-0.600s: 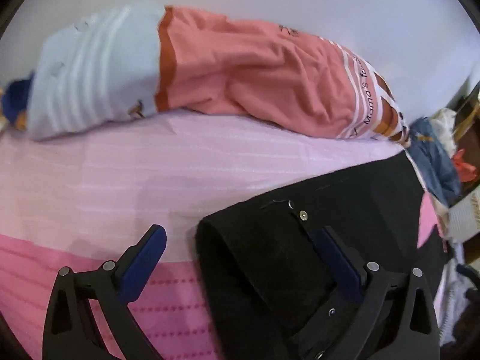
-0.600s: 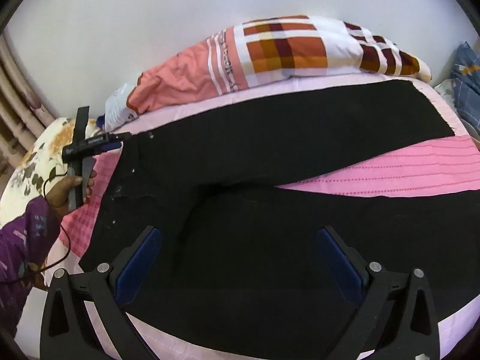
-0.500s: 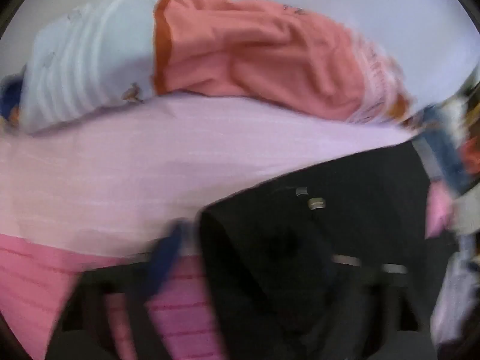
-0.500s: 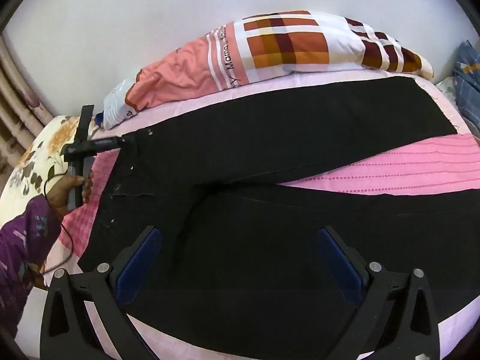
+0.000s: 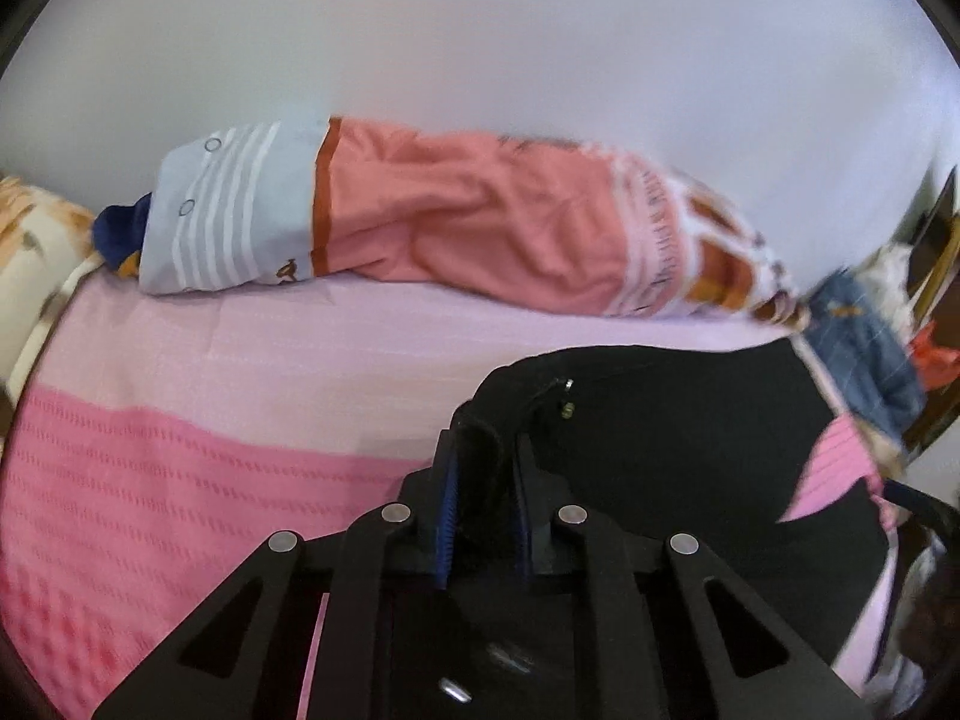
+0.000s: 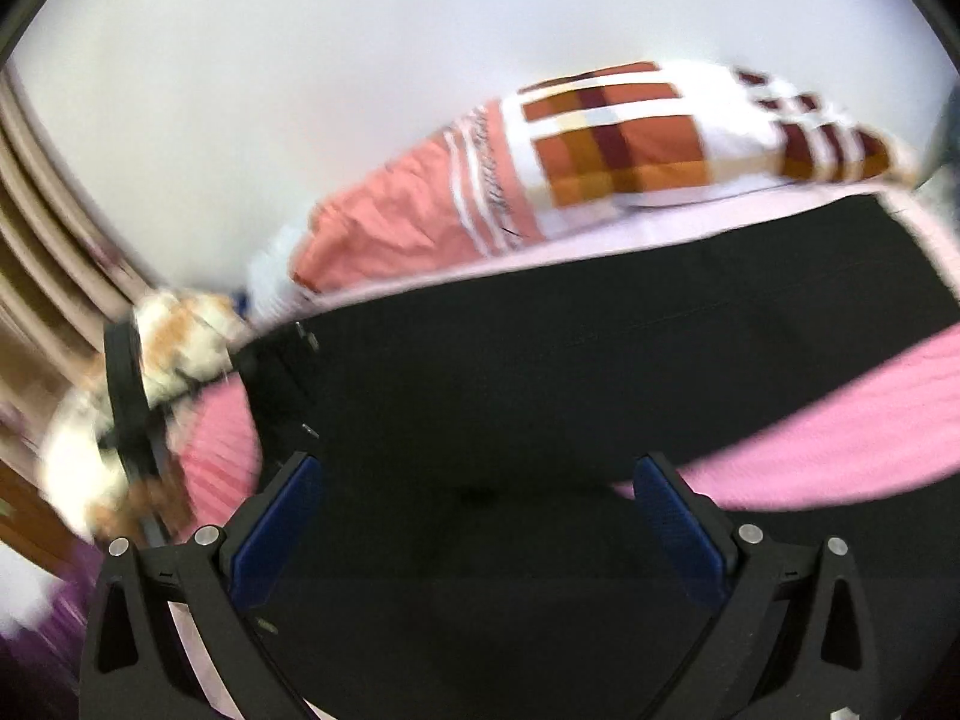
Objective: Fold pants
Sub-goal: 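Grasp the black jeans leg with the right gripper and lift it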
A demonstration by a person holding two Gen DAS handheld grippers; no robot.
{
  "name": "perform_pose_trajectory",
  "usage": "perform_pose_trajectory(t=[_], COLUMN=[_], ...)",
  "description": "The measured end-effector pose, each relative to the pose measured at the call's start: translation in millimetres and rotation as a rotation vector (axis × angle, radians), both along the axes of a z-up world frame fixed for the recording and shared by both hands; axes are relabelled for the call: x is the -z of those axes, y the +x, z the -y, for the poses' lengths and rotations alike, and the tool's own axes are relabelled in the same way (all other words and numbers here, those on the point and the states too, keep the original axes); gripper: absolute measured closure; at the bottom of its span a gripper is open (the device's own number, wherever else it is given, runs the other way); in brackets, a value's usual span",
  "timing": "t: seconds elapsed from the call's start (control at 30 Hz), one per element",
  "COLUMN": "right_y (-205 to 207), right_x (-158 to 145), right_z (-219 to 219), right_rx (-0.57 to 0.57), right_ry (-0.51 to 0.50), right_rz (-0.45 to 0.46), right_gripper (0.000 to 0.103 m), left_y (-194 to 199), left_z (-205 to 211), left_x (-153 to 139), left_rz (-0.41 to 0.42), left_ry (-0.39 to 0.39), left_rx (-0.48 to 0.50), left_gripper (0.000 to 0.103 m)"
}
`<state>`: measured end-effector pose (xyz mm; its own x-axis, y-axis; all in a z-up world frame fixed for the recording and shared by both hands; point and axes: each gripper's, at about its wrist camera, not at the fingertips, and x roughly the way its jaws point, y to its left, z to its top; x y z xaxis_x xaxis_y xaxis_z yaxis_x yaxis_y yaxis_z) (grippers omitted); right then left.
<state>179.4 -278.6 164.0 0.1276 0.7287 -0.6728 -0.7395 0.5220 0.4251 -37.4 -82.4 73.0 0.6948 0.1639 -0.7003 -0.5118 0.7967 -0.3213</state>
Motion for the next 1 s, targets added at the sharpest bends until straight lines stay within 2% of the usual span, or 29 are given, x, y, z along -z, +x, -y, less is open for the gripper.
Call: perform_pose_trajectory(t=[0.03, 0.1, 0.13, 0.2, 0.23, 0.3, 0.37, 0.4, 0.47, 0.5, 0.53, 0.57, 0.63, 0.8, 0.9, 1.0], right_y=[17, 38, 55, 79, 92, 113, 129, 138, 150, 154, 155, 156, 154, 107, 73, 40], right_x=[2, 3, 9, 18, 24, 37, 49, 57, 73, 81, 85, 86, 88, 68, 67, 82], right_z=[-12, -29, -39, -54, -62, -77, -87, -94, -96, -96, -95, -92, -78, -32, 13, 53], right_rx=[-0.019, -0.046, -0.036, -0.011, -0.014, 0.001, 0.015, 0.034, 0.077, 0.085, 0.100, 0.119, 0.141, 0.112, 0.106, 0.096], right_ry=[0.032, 0.113, 0.118, 0.126, 0.152, 0.158, 0.169, 0.141, 0.085, 0.068, 0.049, 0.042, 0.069, 0.091, 0.103, 0.092], right_rz=[-0.059, -0.172, -0.220, -0.272, -0.330, -0.413, -0.491, -0.511, -0.553, -0.574, -0.565, -0.543, -0.528, -0.365, -0.378, -0.446], right_gripper=[0.000, 0.000, 0.000, 0.000, 0.000, 0.005, 0.021, 0.027, 0.056, 0.065, 0.086, 0.092, 0.093, 0.094, 0.094, 0.095], left_y=[-3, -19, -32, -47, -54, -58, -68, -71, -73, -73, -73, -72, -70, -89, -108, -127], left_z=[15, 41, 56, 78, 90, 108, 122, 125, 134, 135, 136, 136, 133, 123, 123, 133], left_x=[-6, -14, -13, -11, -9, -9, -3, 0, 2, 1, 1, 1, -1, -3, 0, 11], left_rz=[0.005, 0.057, 0.100, 0.110, 0.119, 0.099, 0.113, 0.116, 0.117, 0.122, 0.126, 0.123, 0.117, 0.102, 0.082, 0.049], left_ry=[0.009, 0.023, 0.020, 0.018, 0.018, 0.014, -0.015, -0.037, -0.063, -0.079, -0.094, -0.104, -0.130, -0.164, -0.184, -0.219], left_rx=[-0.008, 0.004, 0.016, 0.016, 0.017, 0.011, -0.004, -0.008, -0.013, -0.021, -0.024, -0.030, -0.045, -0.096, -0.115, -0.140], left_gripper=[0.087, 0.087, 0.087, 0.087, 0.087, 0.087, 0.087, 0.087, 0.087, 0.087, 0.087, 0.087, 0.087, 0.087, 0.086, 0.085])
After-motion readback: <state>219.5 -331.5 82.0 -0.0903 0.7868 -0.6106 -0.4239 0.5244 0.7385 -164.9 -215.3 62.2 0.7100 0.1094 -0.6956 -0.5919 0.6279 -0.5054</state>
